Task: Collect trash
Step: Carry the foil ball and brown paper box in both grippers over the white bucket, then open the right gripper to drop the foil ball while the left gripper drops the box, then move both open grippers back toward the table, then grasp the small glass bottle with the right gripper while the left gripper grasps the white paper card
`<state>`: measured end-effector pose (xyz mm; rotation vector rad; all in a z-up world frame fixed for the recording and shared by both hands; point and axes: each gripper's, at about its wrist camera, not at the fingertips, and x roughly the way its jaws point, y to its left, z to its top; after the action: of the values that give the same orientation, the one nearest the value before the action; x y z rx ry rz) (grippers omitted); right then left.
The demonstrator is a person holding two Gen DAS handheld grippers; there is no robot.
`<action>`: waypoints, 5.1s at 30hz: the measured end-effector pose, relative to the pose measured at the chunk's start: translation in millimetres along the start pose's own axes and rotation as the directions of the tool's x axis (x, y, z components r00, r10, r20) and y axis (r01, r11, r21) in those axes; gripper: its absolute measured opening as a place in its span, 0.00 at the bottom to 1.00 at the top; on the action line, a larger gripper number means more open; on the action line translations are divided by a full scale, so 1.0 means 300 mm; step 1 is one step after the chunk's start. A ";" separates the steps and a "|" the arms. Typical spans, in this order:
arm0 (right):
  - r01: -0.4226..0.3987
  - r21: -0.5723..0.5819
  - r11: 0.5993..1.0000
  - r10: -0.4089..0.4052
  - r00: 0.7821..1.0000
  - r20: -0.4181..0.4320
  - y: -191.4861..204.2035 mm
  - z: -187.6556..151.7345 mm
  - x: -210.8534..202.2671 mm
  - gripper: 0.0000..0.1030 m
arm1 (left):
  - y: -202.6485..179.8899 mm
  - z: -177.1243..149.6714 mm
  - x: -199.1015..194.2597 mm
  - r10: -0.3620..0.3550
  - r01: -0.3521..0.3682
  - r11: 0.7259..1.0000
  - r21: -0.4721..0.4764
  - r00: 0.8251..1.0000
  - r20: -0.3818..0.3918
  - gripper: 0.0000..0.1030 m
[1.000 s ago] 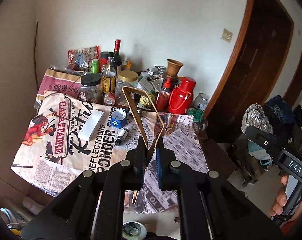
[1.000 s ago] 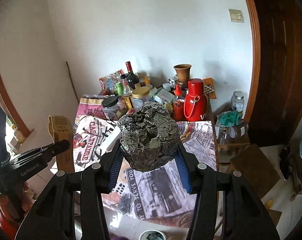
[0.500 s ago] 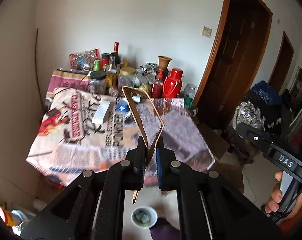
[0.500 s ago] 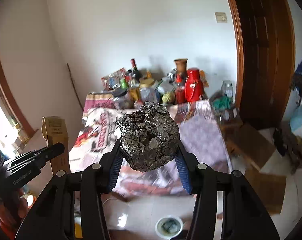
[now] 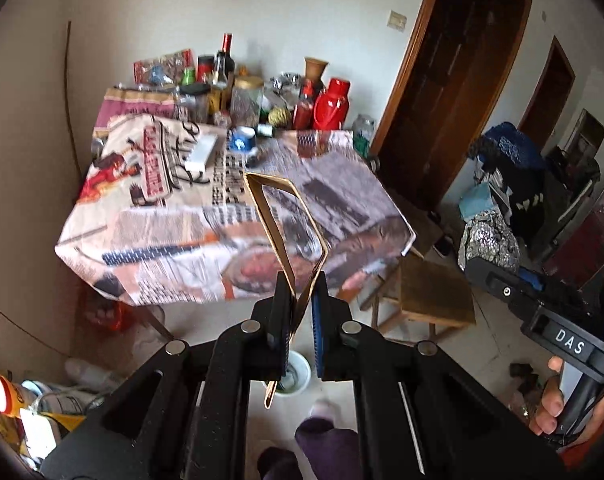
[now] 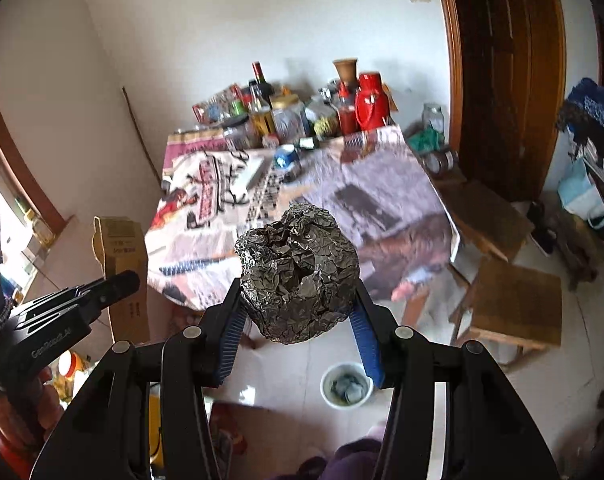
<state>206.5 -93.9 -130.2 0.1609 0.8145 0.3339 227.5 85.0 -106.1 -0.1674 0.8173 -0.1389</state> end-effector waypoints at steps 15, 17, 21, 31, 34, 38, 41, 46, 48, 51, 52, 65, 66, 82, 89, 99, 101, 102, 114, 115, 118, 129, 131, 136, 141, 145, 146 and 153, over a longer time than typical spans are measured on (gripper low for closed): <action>-0.020 -0.018 1.000 0.015 0.965 -0.261 -0.182 -0.195 0.304 0.45 | -0.022 -0.224 0.365 0.032 -0.051 0.996 -0.069 0.969 -0.246 0.08; -0.026 -0.020 0.999 0.019 0.952 -0.305 -0.211 -0.244 0.378 0.45 | -0.003 -0.275 0.443 0.018 -0.049 0.994 -0.102 0.959 -0.282 0.08; -0.026 -0.027 0.999 0.014 0.931 -0.364 -0.261 -0.323 0.508 0.45 | 0.037 -0.397 0.616 0.003 -0.059 0.987 -0.147 0.935 -0.354 0.08; -0.043 -0.025 0.999 0.027 0.896 -0.443 -0.329 -0.479 0.868 0.46 | 0.168 -0.606 0.925 0.034 -0.135 0.972 -0.191 0.889 -0.457 0.08; -0.042 -0.043 0.998 0.017 0.882 -0.470 -0.315 -0.515 0.953 0.46 | 0.216 -0.660 0.998 0.044 -0.162 0.964 -0.211 0.879 -0.474 0.08; -0.069 0.025 0.997 0.071 0.836 -0.544 -0.329 -0.563 1.016 0.58 | 0.247 -0.715 1.059 0.034 -0.178 0.955 -0.237 0.860 -0.510 0.08; -0.068 0.073 0.995 0.098 0.809 -0.579 -0.346 -0.580 1.029 0.60 | 0.247 -0.726 1.089 0.022 -0.172 0.955 -0.240 0.851 -0.524 0.08; -0.043 0.046 0.998 0.062 0.807 -0.587 -0.368 -0.560 1.005 0.61 | 0.209 -0.691 1.147 -0.008 -0.134 0.964 -0.228 0.846 -0.533 0.09; -0.030 0.030 0.999 0.042 0.815 -0.578 -0.376 -0.547 0.994 0.61 | 0.182 -0.671 1.172 -0.016 -0.117 0.969 -0.216 0.846 -0.532 0.10; 0.011 -0.005 1.000 -0.011 0.823 -0.567 -0.394 -0.525 0.978 0.61 | 0.148 -0.641 1.198 -0.023 -0.098 0.974 -0.204 0.855 -0.518 0.10; 0.016 -0.003 1.000 -0.015 0.825 -0.565 -0.408 -0.522 0.985 0.61 | 0.135 -0.630 1.209 -0.027 -0.091 0.975 -0.201 0.856 -0.517 0.11; 0.052 0.037 0.998 -0.026 0.863 -0.504 -0.437 -0.430 0.851 0.61 | 0.079 -0.536 1.159 0.002 -0.108 0.979 -0.173 0.854 -0.520 0.47; 0.053 0.034 0.998 -0.029 0.866 -0.499 -0.431 -0.421 0.837 0.61 | 0.074 -0.522 1.129 0.006 -0.107 0.980 -0.166 0.857 -0.516 0.47; 0.030 -0.017 0.999 -0.033 0.958 -0.286 -0.204 -0.127 0.384 0.61 | -0.013 -0.199 0.555 0.040 -0.066 0.995 -0.074 0.948 -0.315 0.47; 0.018 -0.030 0.999 -0.021 0.993 -0.116 -0.074 0.004 0.157 0.61 | -0.029 -0.065 0.279 0.021 -0.029 0.999 -0.042 0.983 -0.185 0.47; 0.043 -0.049 0.998 -0.036 0.992 0.121 0.078 0.089 -0.091 0.68 | -0.027 0.076 -0.105 0.014 -0.016 0.999 0.029 0.998 0.067 0.53; 0.053 -0.051 0.997 -0.043 0.985 0.169 0.089 0.098 -0.123 0.72 | -0.019 0.090 -0.150 0.017 -0.022 0.999 0.040 0.994 0.110 0.58; 0.057 -0.051 0.997 -0.047 0.981 0.186 0.095 0.104 -0.133 0.73 | -0.013 0.100 -0.173 0.021 -0.028 0.999 0.044 0.991 0.136 0.63; 0.061 -0.044 0.997 -0.048 0.969 0.241 0.088 0.204 -0.098 0.80 | 0.014 0.211 -0.171 0.057 -0.066 0.997 0.036 0.976 0.208 0.84; 0.058 -0.044 0.997 -0.045 0.970 0.238 0.083 0.216 -0.082 0.80 | 0.014 0.220 -0.154 0.059 -0.068 0.997 0.036 0.977 0.205 0.84; 0.037 -0.055 0.998 -0.023 0.972 0.232 0.054 0.274 -0.021 0.80 | 0.006 0.259 -0.101 0.077 -0.086 0.996 0.034 0.976 0.202 0.84; -0.045 -0.124 0.991 0.069 0.979 0.194 -0.088 0.543 0.156 0.80 | -0.074 0.533 0.156 0.182 -0.186 0.983 -0.003 0.960 0.210 0.84; -0.064 -0.139 0.988 0.089 0.979 0.185 -0.124 0.602 0.189 0.80 | -0.088 0.577 0.196 0.195 -0.195 0.981 -0.017 0.957 0.213 0.84; -0.082 -0.169 0.982 0.109 0.981 0.159 -0.182 0.689 0.269 0.80 | -0.116 0.664 0.313 0.233 -0.225 0.972 -0.061 0.952 0.198 0.84; -0.098 -0.163 0.982 0.115 0.988 0.100 -0.217 0.742 0.378 0.80 | -0.095 0.714 0.420 0.257 -0.244 0.965 -0.095 0.954 0.153 0.84; -0.119 -0.145 0.982 0.127 0.991 0.047 -0.221 0.779 0.479 0.80 | -0.037 0.743 0.490 0.284 -0.271 0.955 -0.125 0.952 0.111 0.85; -0.120 -0.143 0.982 0.126 0.991 0.036 -0.214 0.785 0.502 0.80 | -0.015 0.750 0.505 0.286 -0.272 0.953 -0.135 0.953 0.100 0.85; -0.089 -0.116 0.989 0.091 0.996 0.009 -0.142 0.846 0.654 0.80 | 0.205 0.834 0.624 0.266 -0.256 0.951 -0.174 0.963 0.037 0.85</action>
<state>528.0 -68.0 -104.2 0.0916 0.7726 0.4634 541.3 133.7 -83.7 -0.2191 0.7839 0.1846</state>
